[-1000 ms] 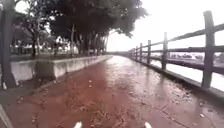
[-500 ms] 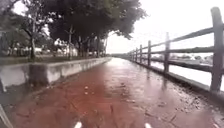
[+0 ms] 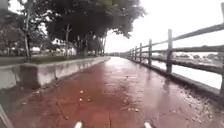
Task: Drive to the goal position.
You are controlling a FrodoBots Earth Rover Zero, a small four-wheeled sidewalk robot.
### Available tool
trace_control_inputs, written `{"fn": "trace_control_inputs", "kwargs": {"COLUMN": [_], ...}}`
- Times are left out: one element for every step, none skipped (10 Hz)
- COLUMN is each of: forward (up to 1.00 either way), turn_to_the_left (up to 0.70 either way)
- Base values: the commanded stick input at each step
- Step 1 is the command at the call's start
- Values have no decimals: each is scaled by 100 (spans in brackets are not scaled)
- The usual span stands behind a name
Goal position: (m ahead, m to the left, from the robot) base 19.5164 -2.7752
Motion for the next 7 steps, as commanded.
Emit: {"fn": "trace_control_inputs", "kwargs": {"forward": [50, 50, 50, 50, 50, 50, 50], "turn_to_the_left": [0, 0, 0, 0, 0, 0, 0]}}
